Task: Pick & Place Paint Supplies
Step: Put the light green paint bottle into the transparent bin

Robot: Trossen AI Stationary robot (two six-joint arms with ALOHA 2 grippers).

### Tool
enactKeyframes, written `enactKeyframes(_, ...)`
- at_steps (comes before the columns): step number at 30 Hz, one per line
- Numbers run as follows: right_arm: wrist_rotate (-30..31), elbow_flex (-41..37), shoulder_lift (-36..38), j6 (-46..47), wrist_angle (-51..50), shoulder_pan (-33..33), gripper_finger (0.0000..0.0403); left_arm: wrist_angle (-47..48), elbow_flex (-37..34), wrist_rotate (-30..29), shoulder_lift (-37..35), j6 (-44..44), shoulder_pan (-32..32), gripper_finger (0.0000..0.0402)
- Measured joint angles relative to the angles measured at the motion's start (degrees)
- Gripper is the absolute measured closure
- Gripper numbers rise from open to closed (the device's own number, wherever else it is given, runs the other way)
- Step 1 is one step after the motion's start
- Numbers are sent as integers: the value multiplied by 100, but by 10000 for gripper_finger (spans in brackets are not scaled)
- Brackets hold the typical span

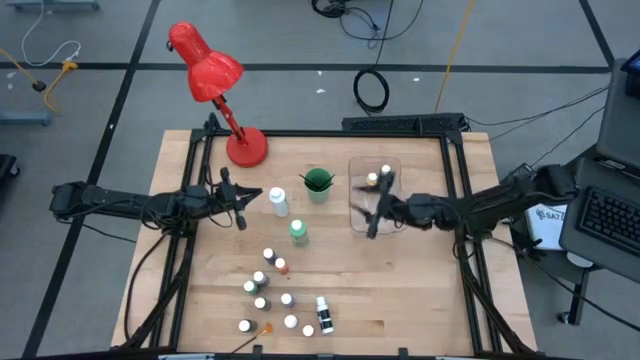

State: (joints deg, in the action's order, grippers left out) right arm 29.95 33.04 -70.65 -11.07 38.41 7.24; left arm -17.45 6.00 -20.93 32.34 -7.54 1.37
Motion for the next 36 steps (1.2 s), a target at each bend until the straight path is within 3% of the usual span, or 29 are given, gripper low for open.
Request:
enactKeyframes(3,595,-499,536,63,-5,-186,231,91,7,0,0,-12,-1,376)
enactKeyframes(10,-998,-1561,1368,975,410,-557,304,81,7,0,1,-104,1,376)
enactKeyframes(15,-1103,-1650,1298,890,596,-400,335,2,7,0,0,-80,1,376)
enactKeyframes(18,-1557,-1462,1042,947,634,-242,339,-29,7,-2,0,-77,1,376)
enactKeyframes(22,-1830,-813,361,980,608,107,303,-68,7,-2,0,-80,1,376)
enactKeyframes(30,-1788,1338,-1618,436,586,490,164,-64,7,-2,1,-93,1,376)
enactKeyframes(36,-1598,2865,-2803,450,2,487,121,-44,7,-2,0,-95,1,376)
